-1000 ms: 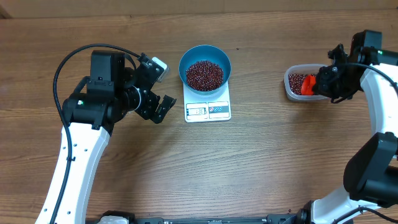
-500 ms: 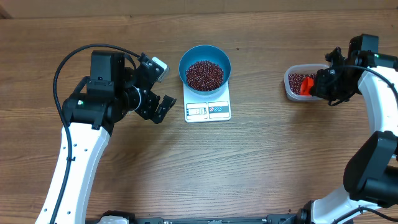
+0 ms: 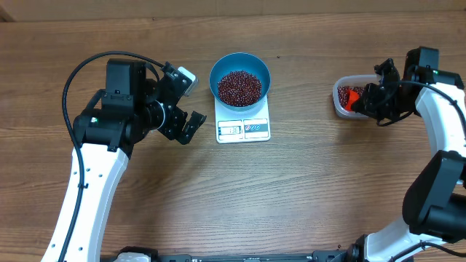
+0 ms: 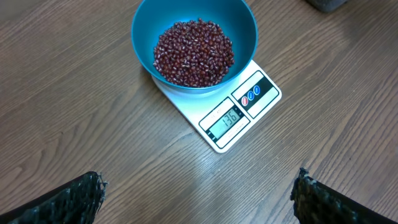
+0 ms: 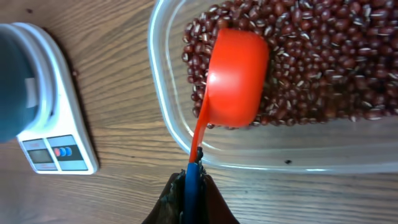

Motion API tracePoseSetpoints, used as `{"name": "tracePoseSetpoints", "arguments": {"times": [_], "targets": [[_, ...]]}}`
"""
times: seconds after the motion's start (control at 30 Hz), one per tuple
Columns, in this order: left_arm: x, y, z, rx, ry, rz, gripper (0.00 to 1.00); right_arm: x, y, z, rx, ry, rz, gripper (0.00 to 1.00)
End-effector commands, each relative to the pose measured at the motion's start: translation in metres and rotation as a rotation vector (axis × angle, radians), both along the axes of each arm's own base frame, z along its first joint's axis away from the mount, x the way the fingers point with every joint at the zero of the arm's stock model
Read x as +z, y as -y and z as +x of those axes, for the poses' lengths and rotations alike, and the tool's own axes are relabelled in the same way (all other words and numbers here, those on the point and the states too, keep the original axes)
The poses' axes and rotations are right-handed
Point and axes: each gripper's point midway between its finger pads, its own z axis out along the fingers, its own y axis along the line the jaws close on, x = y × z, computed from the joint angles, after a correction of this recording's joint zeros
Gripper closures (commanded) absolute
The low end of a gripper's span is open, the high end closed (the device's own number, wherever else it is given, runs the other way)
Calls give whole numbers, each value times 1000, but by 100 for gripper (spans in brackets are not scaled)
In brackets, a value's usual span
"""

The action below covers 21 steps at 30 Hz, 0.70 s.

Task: Scoop item into bowl and weigh 150g on scale
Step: 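Scoop a fifth load of beans from the tub with the right gripper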

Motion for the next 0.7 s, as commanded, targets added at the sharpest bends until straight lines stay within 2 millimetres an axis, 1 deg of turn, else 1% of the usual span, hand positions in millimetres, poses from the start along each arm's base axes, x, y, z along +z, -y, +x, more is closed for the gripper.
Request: {"name": "tracePoseSetpoints", "arguments": {"times": [0.0, 0.17, 0.27, 0.43, 0.57, 0.67], "targets": [[-3, -1, 1, -17, 5, 14, 0, 14, -8, 1, 0, 47, 119, 96], [-3, -1, 1, -17, 5, 14, 0, 22, 8, 1, -59, 73, 192, 96], [-3, -1, 1, -17, 5, 14, 1, 29, 23, 1, -104, 100, 244, 96], [-3, -1, 1, -17, 5, 13, 0, 44, 45, -1, -174, 160, 356, 96], [-3, -1, 1, -17, 5, 14, 1, 58, 55, -2, -203, 214, 449, 96], [-3, -1, 1, -17, 5, 14, 1, 64, 59, -3, -214, 235, 488, 96]]}}
